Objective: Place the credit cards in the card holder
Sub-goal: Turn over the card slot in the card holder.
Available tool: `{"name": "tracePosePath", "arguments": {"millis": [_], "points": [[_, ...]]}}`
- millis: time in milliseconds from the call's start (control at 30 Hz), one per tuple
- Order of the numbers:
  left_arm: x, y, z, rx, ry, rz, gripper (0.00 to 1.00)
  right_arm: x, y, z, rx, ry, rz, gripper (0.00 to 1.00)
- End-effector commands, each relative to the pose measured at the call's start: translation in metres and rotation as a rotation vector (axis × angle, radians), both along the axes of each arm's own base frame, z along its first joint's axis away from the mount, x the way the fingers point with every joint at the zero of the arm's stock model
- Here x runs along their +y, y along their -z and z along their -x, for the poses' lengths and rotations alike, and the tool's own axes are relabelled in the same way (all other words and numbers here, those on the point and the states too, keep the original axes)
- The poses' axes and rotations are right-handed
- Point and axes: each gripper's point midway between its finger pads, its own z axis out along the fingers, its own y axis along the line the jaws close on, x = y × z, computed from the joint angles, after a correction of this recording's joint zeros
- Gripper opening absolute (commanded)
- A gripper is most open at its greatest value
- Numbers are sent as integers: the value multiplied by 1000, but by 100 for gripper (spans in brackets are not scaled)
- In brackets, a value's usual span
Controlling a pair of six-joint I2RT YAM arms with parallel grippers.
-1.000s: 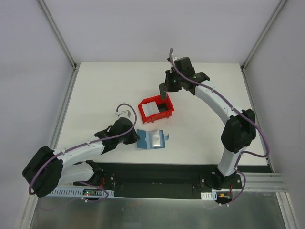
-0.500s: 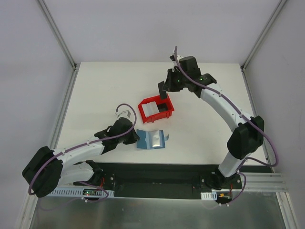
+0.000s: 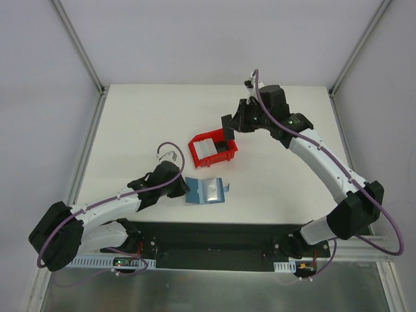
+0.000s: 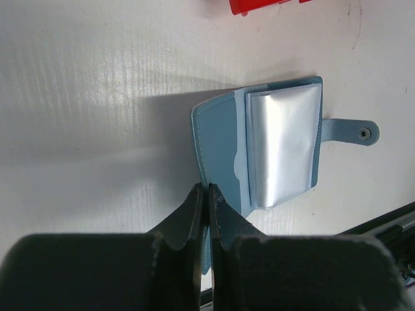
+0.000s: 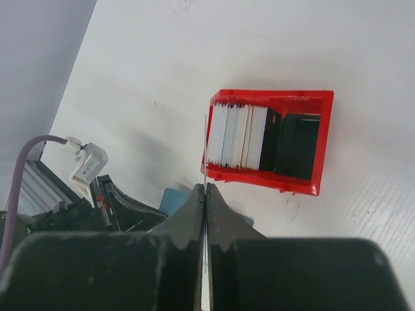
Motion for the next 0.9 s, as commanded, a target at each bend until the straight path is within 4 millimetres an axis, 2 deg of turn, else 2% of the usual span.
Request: {"name": "tracePosePath", "arguments": {"millis": [0, 433, 700, 867], "points": [[5, 3, 4, 25, -14, -3, 0, -6, -30, 15, -67, 14, -82, 0], [8, 8, 7, 45, -39, -4, 0, -19, -9, 57, -6, 9, -145, 0], [12, 7, 4, 26, -43, -21, 0, -28, 16, 78, 31, 18, -168, 0], [14, 9, 8, 36, -57, -12, 0, -25, 35, 91, 84, 0, -215, 0]]}}
